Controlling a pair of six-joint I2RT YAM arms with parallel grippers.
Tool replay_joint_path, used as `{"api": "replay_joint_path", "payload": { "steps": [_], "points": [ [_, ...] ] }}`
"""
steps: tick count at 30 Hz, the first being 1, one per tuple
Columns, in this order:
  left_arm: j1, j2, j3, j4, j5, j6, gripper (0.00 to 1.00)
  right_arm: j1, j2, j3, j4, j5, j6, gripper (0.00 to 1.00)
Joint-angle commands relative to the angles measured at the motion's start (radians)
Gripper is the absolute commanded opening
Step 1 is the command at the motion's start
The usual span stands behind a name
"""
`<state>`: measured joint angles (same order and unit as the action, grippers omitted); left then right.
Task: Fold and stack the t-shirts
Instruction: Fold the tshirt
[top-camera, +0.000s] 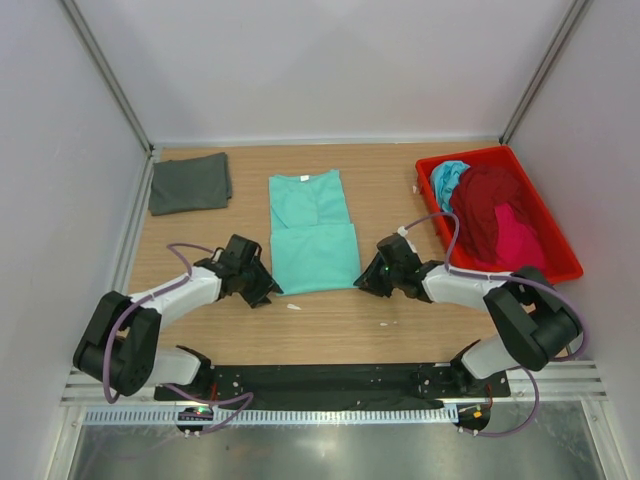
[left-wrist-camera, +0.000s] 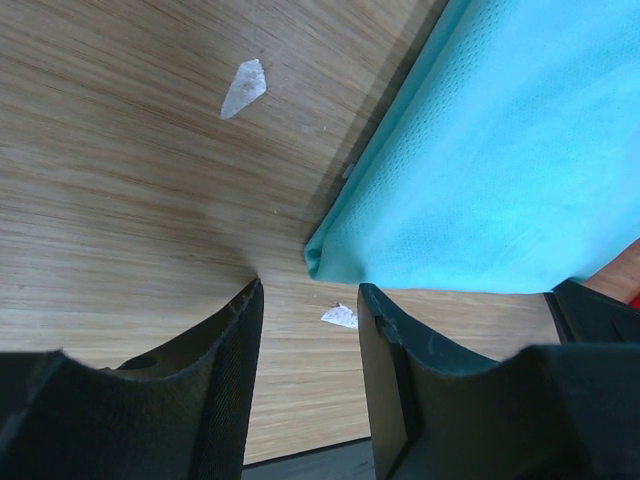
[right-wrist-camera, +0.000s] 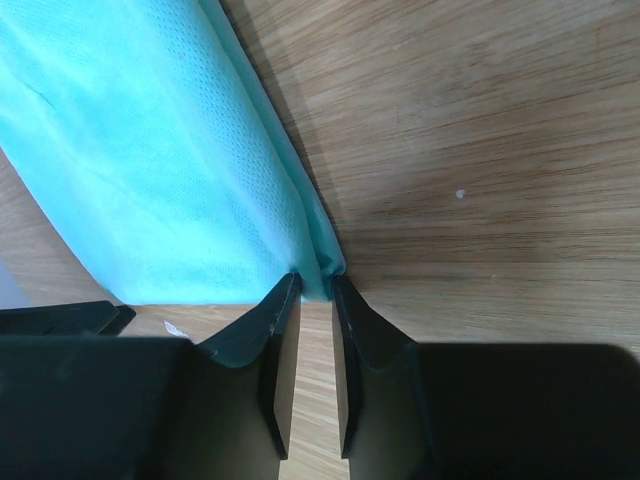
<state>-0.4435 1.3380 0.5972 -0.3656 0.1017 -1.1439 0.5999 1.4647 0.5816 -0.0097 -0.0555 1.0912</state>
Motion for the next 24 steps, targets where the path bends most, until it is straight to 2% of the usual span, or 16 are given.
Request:
{"api": "replay_joint_path", "payload": {
  "steps": [1, 3, 7, 12, 16, 17, 21, 24],
  "points": [
    [-0.014, 0.015, -0.027, 0.057, -0.030, -0.043, 0.45, 0.014, -0.010, -0.025, 0.043, 0.051, 0.004, 0.24],
    [-0.021, 0.016, -0.027, 0.060, -0.037, -0.045, 0.44, 0.017, -0.009, -0.031, 0.051, 0.051, 0.006, 0.20],
    [-0.029, 0.003, -0.042, 0.054, -0.053, -0.057, 0.37, 0.024, -0.026, -0.043, 0.065, 0.051, 0.009, 0.01],
    [-0.031, -0.033, -0.063, 0.036, -0.121, -0.065, 0.25, 0.050, -0.060, -0.072, 0.097, 0.092, 0.027, 0.01],
    [-0.031, -0.037, -0.048, 0.030, -0.132, -0.066, 0.19, 0.081, -0.090, -0.089, 0.106, 0.100, 0.035, 0.01],
    [-0.031, -0.048, -0.047, 0.028, -0.129, -0.066, 0.20, 0.087, -0.093, -0.092, 0.106, 0.105, 0.039, 0.01],
    [-0.052, -0.130, -0.053, -0.007, -0.137, -0.070, 0.35, 0.135, -0.124, -0.108, 0.096, 0.129, 0.070, 0.01],
    [-0.061, -0.181, -0.065, -0.030, -0.157, -0.076, 0.41, 0.173, -0.148, -0.118, 0.086, 0.166, 0.099, 0.01]
  ]
}}
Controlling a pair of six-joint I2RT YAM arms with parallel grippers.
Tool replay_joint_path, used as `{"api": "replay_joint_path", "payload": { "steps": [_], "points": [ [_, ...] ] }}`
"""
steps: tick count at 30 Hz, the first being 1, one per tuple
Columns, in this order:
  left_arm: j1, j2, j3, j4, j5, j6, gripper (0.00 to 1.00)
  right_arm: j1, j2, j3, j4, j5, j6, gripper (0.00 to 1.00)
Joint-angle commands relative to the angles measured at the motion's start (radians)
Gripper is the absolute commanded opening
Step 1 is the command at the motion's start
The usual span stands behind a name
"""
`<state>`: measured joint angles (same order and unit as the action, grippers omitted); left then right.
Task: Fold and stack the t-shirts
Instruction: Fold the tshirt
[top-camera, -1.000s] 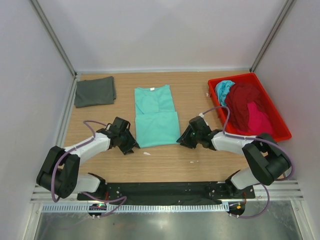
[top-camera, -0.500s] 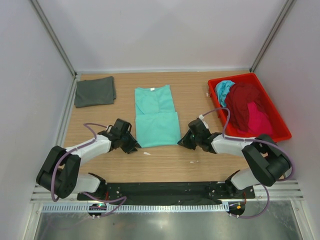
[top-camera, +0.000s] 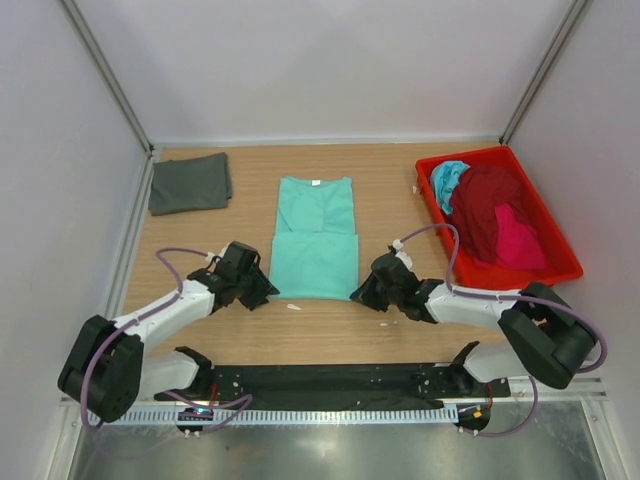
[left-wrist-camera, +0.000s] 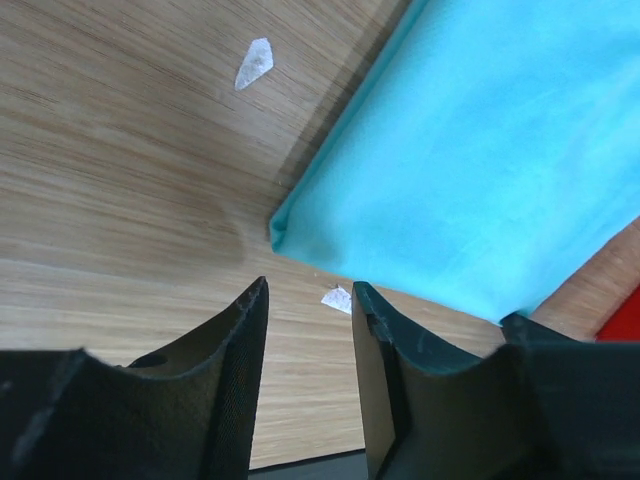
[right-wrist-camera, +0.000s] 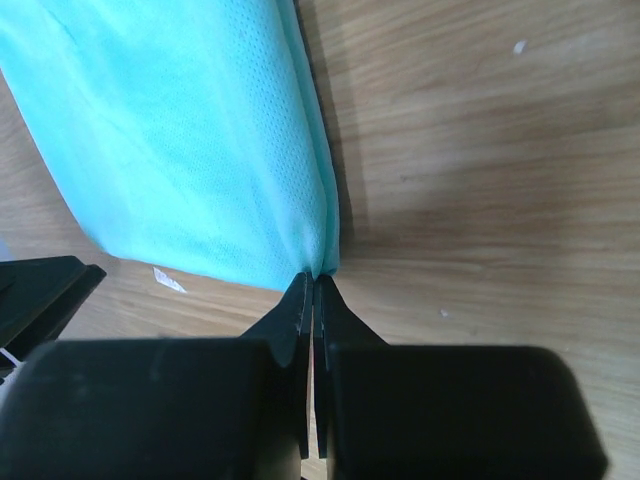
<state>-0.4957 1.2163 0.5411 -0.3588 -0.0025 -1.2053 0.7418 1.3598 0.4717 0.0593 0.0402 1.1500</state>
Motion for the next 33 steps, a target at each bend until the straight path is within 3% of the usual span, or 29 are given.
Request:
{"api": "replay_joint_path", "payload": {
  "steps": [1, 19, 25, 29, 33],
  "points": [
    [-0.009, -0.066, -0.013, -0.043, -0.062, -0.014, 0.41, 0.037, -0.047, -0.011, 0.017, 0.075, 0.050, 0.01],
    [-0.009, 0.032, -0.041, 0.011, -0.087, -0.030, 0.37, 0.096, -0.076, -0.079, 0.056, 0.122, 0.096, 0.01],
    [-0.009, -0.006, -0.076, 0.011, -0.088, -0.040, 0.20, 0.094, -0.090, -0.074, 0.039, 0.139, 0.093, 0.01],
    [-0.009, -0.055, -0.070, 0.007, -0.091, -0.039, 0.03, 0.096, -0.119, -0.073, 0.013, 0.151, 0.082, 0.01],
    [-0.009, -0.084, -0.055, -0.003, -0.102, -0.033, 0.00, 0.094, -0.136, -0.064, -0.021, 0.165, 0.065, 0.01]
  ]
}}
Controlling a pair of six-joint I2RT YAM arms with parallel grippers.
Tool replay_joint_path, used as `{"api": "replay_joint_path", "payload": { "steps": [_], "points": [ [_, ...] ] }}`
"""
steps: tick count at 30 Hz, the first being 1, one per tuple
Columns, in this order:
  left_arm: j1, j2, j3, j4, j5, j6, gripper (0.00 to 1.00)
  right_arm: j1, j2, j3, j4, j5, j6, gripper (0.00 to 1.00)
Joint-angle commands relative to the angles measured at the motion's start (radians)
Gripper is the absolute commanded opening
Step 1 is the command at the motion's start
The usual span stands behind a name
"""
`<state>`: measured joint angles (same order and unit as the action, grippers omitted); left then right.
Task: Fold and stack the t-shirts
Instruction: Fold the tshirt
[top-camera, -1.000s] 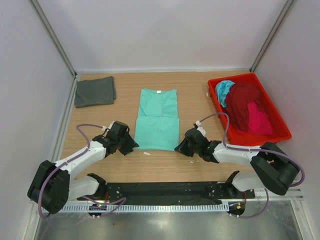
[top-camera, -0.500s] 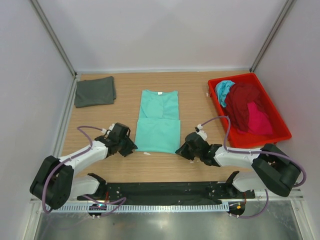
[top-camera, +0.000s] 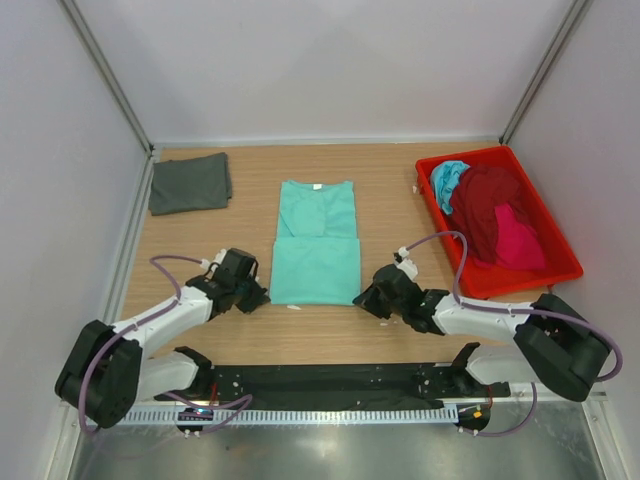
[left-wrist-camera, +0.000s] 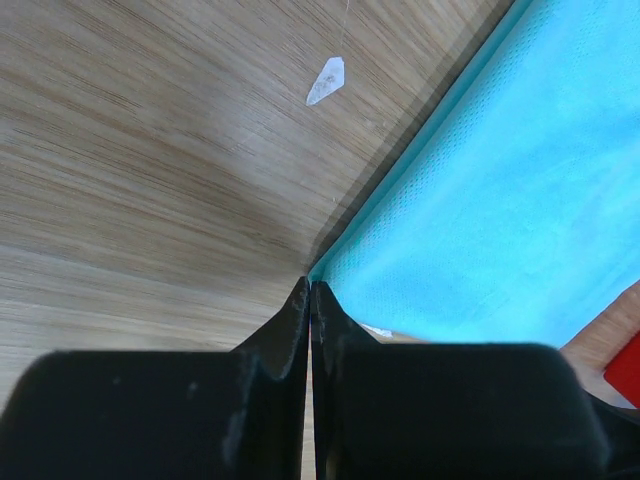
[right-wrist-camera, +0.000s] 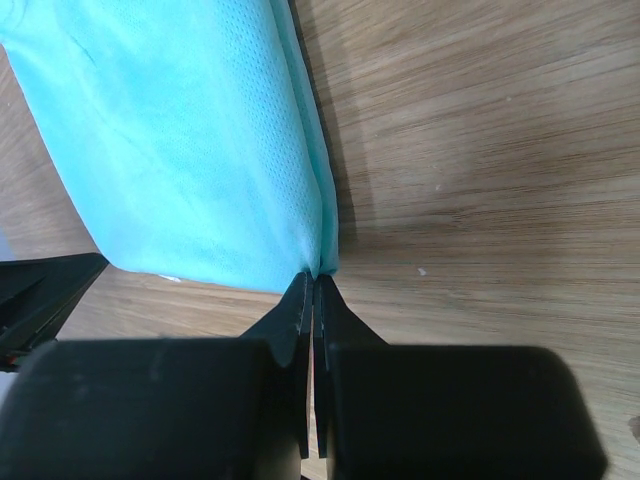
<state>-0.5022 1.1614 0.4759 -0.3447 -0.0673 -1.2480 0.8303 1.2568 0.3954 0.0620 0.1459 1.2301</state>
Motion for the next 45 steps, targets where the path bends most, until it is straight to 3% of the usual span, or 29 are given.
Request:
{"api": "replay_joint_path", "payload": {
  "steps": [1, 9, 13, 18, 29, 38, 45],
  "points": [
    [-0.002, -0.034, 0.012, -0.020, -0.032, 0.010, 0.00, 0.006, -0.037, 0.013, -0.034, 0.060, -0.018, 0.01],
    [-0.009, -0.104, 0.000, -0.039, 0.004, 0.007, 0.00, 0.007, -0.099, 0.003, -0.056, 0.063, -0.030, 0.01],
    [-0.012, -0.121, -0.003, -0.051, 0.017, 0.016, 0.35, 0.009, -0.088, 0.002, -0.056, 0.049, -0.029, 0.01],
    [-0.019, -0.112, -0.034, -0.013, 0.023, -0.007, 0.42, 0.013, -0.077, 0.002, -0.053, 0.049, -0.026, 0.01],
    [-0.021, 0.041, -0.054, 0.085, 0.029, -0.019, 0.40, 0.016, -0.068, -0.006, -0.034, 0.049, -0.020, 0.01],
    [-0.021, 0.057, -0.072, 0.073, 0.023, -0.033, 0.27, 0.016, -0.080, -0.009, -0.045, 0.067, -0.017, 0.01],
    [-0.021, 0.014, -0.076, 0.064, 0.026, -0.034, 0.00, 0.016, -0.083, -0.007, -0.047, 0.067, -0.024, 0.01]
  ]
}}
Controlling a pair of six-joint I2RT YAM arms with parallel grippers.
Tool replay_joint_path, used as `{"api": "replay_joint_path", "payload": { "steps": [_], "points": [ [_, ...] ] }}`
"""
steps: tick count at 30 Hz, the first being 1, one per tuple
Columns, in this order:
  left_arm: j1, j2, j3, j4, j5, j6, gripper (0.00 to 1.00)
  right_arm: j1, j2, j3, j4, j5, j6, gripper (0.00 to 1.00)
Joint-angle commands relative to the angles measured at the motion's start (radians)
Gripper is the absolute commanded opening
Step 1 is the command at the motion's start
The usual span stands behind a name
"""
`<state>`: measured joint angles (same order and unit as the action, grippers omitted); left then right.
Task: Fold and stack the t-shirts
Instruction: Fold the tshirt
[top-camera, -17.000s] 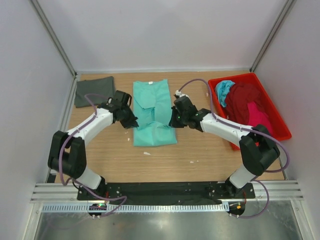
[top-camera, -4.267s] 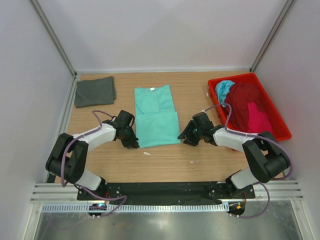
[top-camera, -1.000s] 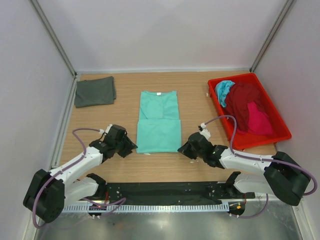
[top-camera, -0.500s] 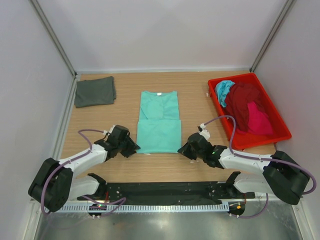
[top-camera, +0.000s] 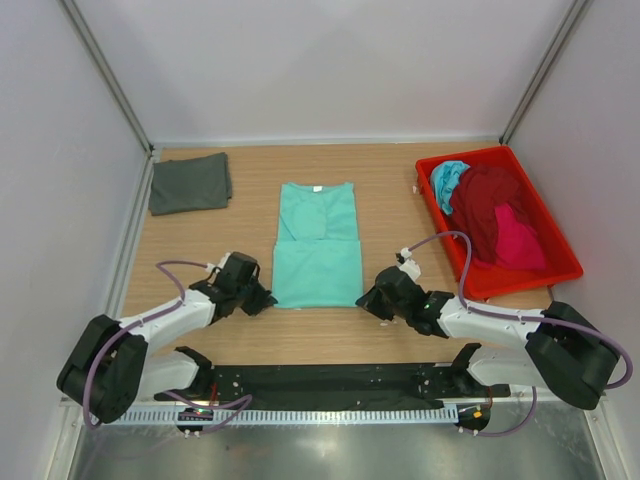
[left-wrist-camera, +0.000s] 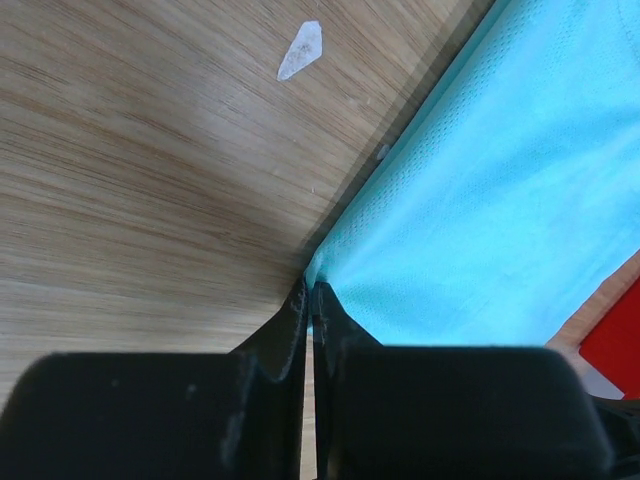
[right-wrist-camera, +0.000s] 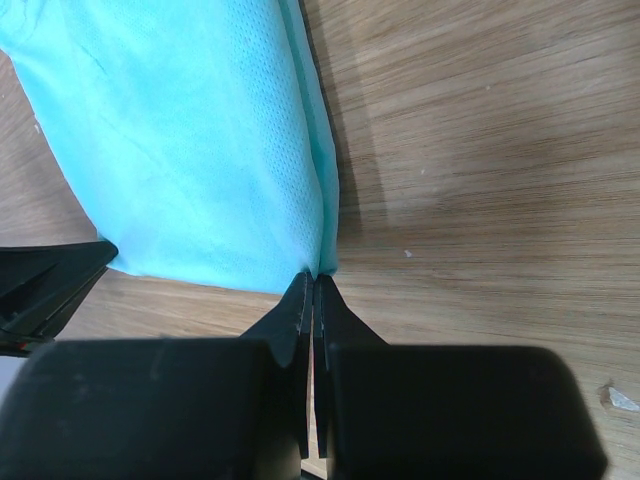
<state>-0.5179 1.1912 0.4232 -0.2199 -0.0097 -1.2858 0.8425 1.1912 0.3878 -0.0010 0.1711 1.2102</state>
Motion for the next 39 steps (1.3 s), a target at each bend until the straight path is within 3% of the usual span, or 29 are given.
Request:
{"api": "replay_joint_path", "payload": {
  "steps": [1, 12, 22, 33, 39],
  "points": [
    [-0.007, -0.033, -0.023, -0.059, -0.030, 0.000, 0.00, 0.004, -0.024, 0.005, 0.013, 0.041, -0.009, 0.01],
    [-0.053, -0.194, 0.060, -0.150, -0.007, -0.010, 0.00, 0.007, -0.160, 0.071, -0.129, 0.073, -0.097, 0.01],
    [-0.054, -0.183, 0.195, -0.223, -0.015, 0.037, 0.00, 0.009, -0.206, 0.181, -0.201, 0.096, -0.173, 0.01],
    [-0.030, -0.050, 0.445, -0.283, -0.062, 0.126, 0.00, -0.028, -0.075, 0.457, -0.283, 0.182, -0.354, 0.01],
    [0.059, 0.068, 0.558, -0.253, -0.061, 0.172, 0.00, -0.138, 0.056, 0.546, -0.189, 0.095, -0.446, 0.01]
  ]
}}
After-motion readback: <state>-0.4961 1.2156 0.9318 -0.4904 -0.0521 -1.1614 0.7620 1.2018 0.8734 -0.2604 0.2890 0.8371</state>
